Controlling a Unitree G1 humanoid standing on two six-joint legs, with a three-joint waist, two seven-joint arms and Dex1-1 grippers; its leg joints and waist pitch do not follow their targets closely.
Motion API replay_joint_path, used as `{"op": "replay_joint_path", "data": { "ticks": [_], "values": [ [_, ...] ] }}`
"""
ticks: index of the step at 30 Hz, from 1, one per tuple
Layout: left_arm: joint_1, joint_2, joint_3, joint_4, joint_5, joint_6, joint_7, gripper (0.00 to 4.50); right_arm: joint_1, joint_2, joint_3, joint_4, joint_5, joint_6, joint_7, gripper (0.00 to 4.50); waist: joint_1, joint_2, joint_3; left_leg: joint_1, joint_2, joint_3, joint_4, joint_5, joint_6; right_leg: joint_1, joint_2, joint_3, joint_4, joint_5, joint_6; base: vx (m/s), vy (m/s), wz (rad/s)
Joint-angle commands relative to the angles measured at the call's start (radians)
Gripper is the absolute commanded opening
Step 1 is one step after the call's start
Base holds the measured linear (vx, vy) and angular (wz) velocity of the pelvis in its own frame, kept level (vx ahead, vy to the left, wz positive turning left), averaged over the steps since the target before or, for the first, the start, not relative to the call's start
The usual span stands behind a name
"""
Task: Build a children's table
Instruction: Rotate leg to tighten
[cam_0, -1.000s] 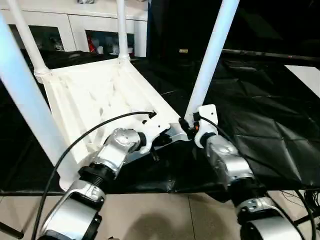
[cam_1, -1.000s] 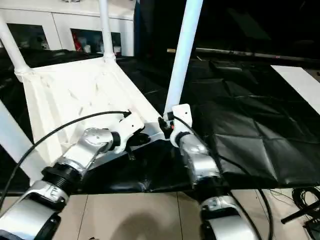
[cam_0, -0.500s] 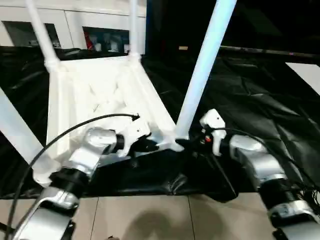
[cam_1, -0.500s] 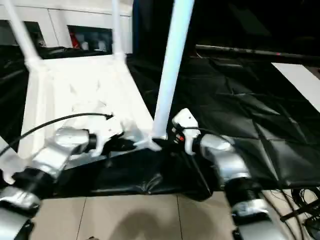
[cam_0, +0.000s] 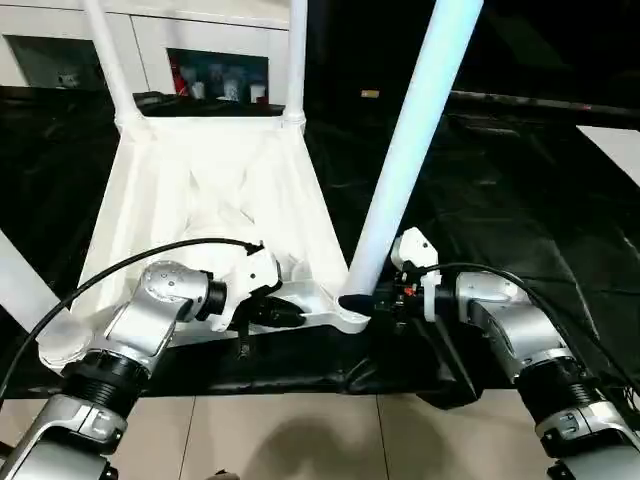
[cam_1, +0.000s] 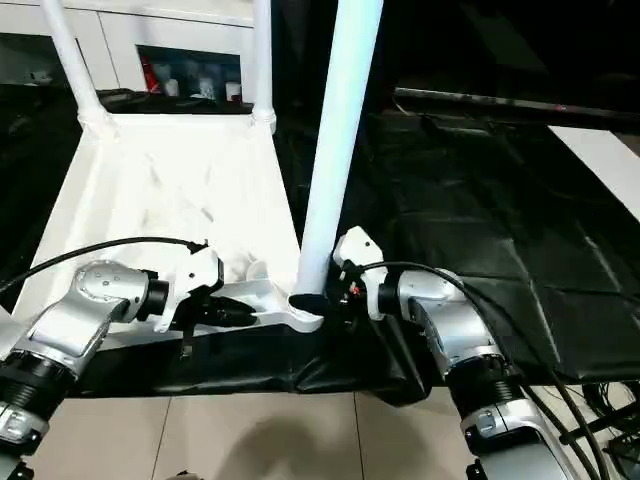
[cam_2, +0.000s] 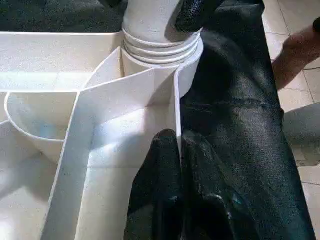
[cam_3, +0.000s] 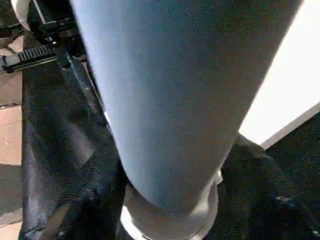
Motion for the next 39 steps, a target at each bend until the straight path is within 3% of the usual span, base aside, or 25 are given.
{"op": "replay_joint_path", "data": {
  "ticks": [1,2,6,10,13,15,17,18,20,21,23,24,29,30,32,33,34,35,36,39],
  "values": [
    [0.014,-0.012,-0.034,-0.032,-0.026,0.002,-0.056,0.00,0.005,-0.019,-0.002,0.005,-0.009,0.000,-0.012,2.34,-0.002,0.007,-0.056,0.014,0.020,0.003,-0.058,-0.206,0.028,0.046,-0.039,0.032,-0.058,-0.109,-0.219,0.000,0.000,0.00],
    [0.014,-0.012,-0.034,-0.032,-0.027,0.003,-0.055,0.00,0.006,-0.019,-0.003,0.006,-0.010,-0.003,-0.010,2.11,-0.002,0.007,-0.056,0.014,0.020,0.003,-0.058,-0.209,0.028,0.046,-0.039,0.032,-0.059,-0.111,-0.219,0.000,0.000,0.00],
    [0.015,-0.011,-0.033,-0.030,-0.027,0.001,-0.052,0.00,0.008,-0.015,-0.008,0.011,-0.012,-0.005,-0.009,1.98,-0.003,0.008,-0.057,0.014,0.020,0.003,-0.057,-0.207,0.026,0.047,-0.038,0.033,-0.058,-0.099,-0.221,0.000,0.000,0.00],
    [-0.012,-0.046,-0.019,0.046,0.021,-0.006,0.068,0.00,0.012,0.026,-0.054,0.053,-0.009,-0.010,-0.123,1.96,-0.004,0.012,-0.055,0.014,0.019,0.003,-0.058,-0.216,0.021,0.045,-0.038,0.033,-0.059,-0.105,-0.223,0.000,0.000,0.00],
    [-0.070,-0.119,0.005,0.169,0.056,-0.013,0.227,0.00,0.007,0.109,-0.118,0.151,-0.016,-0.019,-0.352,1.96,-0.006,0.011,-0.053,0.020,0.017,0.003,-0.061,-0.276,-0.014,0.038,-0.041,0.035,-0.073,-0.224,-0.198,0.000,0.000,0.00],
    [-0.085,-0.138,0.012,0.196,0.060,-0.011,0.264,0.00,0.007,0.130,-0.132,0.169,-0.015,-0.017,-0.403,1.96,-0.008,0.009,-0.051,0.019,0.015,-0.003,-0.064,-0.310,-0.033,0.039,-0.044,0.032,-0.082,-0.322,-0.165,0.000,0.000,0.00],
    [-0.104,-0.164,0.017,0.226,0.063,-0.006,0.302,0.00,0.012,0.155,-0.138,0.180,-0.021,-0.015,-0.459,1.96,-0.009,0.006,-0.051,0.020,0.016,-0.002,-0.064,-0.319,-0.032,0.036,-0.044,0.034,-0.086,-0.344,-0.152,0.000,0.000,0.00],
    [-0.143,-0.216,0.027,0.290,0.069,-0.006,0.379,0.00,0.015,0.212,-0.150,0.200,-0.040,-0.009,-0.592,1.96,-0.011,0.012,-0.045,0.022,0.013,-0.003,-0.067,-0.353,-0.032,0.028,-0.042,0.033,-0.096,-0.411,-0.128,0.000,0.000,0.00],
    [-0.173,-0.257,0.033,0.341,0.076,-0.011,0.444,0.00,0.013,0.253,-0.154,0.215,-0.063,-0.009,-0.695,1.95,-0.010,0.012,-0.047,0.025,0.012,-0.009,-0.068,-0.377,-0.048,0.027,-0.046,0.031,-0.101,-0.476,-0.104,0.000,0.000,0.00],
    [-0.188,-0.273,0.035,0.367,0.083,-0.016,0.476,0.00,0.005,0.271,-0.156,0.229,-0.077,-0.006,-0.752,1.95,-0.012,0.020,-0.047,0.026,0.013,-0.011,-0.069,-0.387,-0.049,0.026,-0.046,0.030,-0.105,-0.484,-0.098,0.000,0.000,0.00],
    [-0.223,-0.311,0.038,0.423,0.096,-0.039,0.527,0.00,-0.028,0.325,-0.163,0.278,-0.102,-0.016,-0.869,1.95,-0.014,0.029,-0.047,0.029,0.009,-0.012,-0.069,-0.413,-0.048,0.020,-0.043,0.030,-0.107,-0.487,-0.093,0.000,0.000,0.00],
    [-0.229,-0.319,0.039,0.432,0.097,-0.046,0.528,0.00,-0.037,0.338,-0.165,0.288,-0.103,-0.023,-0.885,1.95,-0.018,0.023,-0.048,0.029,0.008,-0.013,-0.069,-0.422,-0.047,0.021,-0.043,0.028,-0.108,-0.495,-0.090,0.000,0.000,0.00],
    [-0.232,-0.310,0.028,0.443,0.110,-0.065,0.515,0.00,-0.054,0.341,-0.157,0.304,-0.106,-0.054,-0.870,1.95,-0.016,0.027,-0.051,0.021,0.011,-0.011,-0.071,-0.409,-0.025,0.026,-0.042,0.030,-0.104,-0.430,-0.099,0.000,0.000,0.00],
    [-0.228,-0.299,0.029,0.447,0.110,-0.079,0.502,0.00,-0.054,0.333,-0.177,0.292,-0.082,-0.075,-0.832,2.51,-0.017,0.020,-0.052,0.018,0.011,-0.009,-0.070,-0.393,-0.016,0.029,-0.042,0.031,-0.102,-0.405,-0.107,0.000,0.000,0.00],
    [-0.226,-0.292,0.029,0.451,0.112,-0.088,0.494,0.00,-0.054,0.327,-0.186,0.284,-0.074,-0.087,-0.813,2.65,-0.015,0.024,-0.052,0.019,0.012,-0.008,-0.070,-0.384,-0.008,0.029,-0.043,0.032,-0.101,-0.394,-0.113,0.000,0.000,0.00],
    [-0.226,-0.284,0.031,0.466,0.114,-0.110,0.491,0.00,-0.061,0.312,-0.191,0.279,-0.069,-0.100,-0.783,2.67,-0.014,0.024,-0.052,0.016,0.011,-0.008,-0.071,-0.375,-0.005,0.032,-0.042,0.031,-0.100,-0.385,-0.114,0.000,0.000,0.00],
    [-0.222,-0.277,0.032,0.465,0.113,-0.115,0.480,0.00,-0.065,0.296,-0.190,0.275,-0.069,-0.107,-0.762,2.82,-0.012,0.014,-0.053,0.014,0.012,-0.008,-0.070,-0.356,0.001,0.035,-0.044,0.030,-0.096,-0.380,-0.114,0.000,0.000,0.00],
    [-0.217,-0.270,0.032,0.460,0.110,-0.117,0.468,0.00,-0.068,0.281,-0.190,0.270,-0.069,-0.110,-0.742,2.91,-0.012,0.018,-0.053,0.015,0.012,-0.006,-0.070,-0.351,0.003,0.033,-0.044,0.031,-0.097,-0.374,-0.117,0.000,0.000,0.00],
    [-0.207,-0.257,0.032,0.445,0.106,-0.120,0.446,0.00,-0.067,0.254,-0.182,0.249,-0.062,-0.094,-0.687,2.99,-0.014,0.012,-0.052,0.012,0.013,-0.005,-0.069,-0.340,0.007,0.035,-0.044,0.031,-0.097,-0.368,-0.121,0.000,0.000,0.00],
    [-0.177,-0.221,0.031,0.406,0.094,-0.145,0.378,0.00,-0.059,0.171,-0.142,0.193,-0.057,-0.068,-0.524,3.17,-0.010,0.014,-0.055,0.006,0.016,-0.004,-0.065,-0.288,0.029,0.042,-0.043,0.031,-0.088,-0.290,-0.139,0.000,0.000,0.00]
  ]
}}
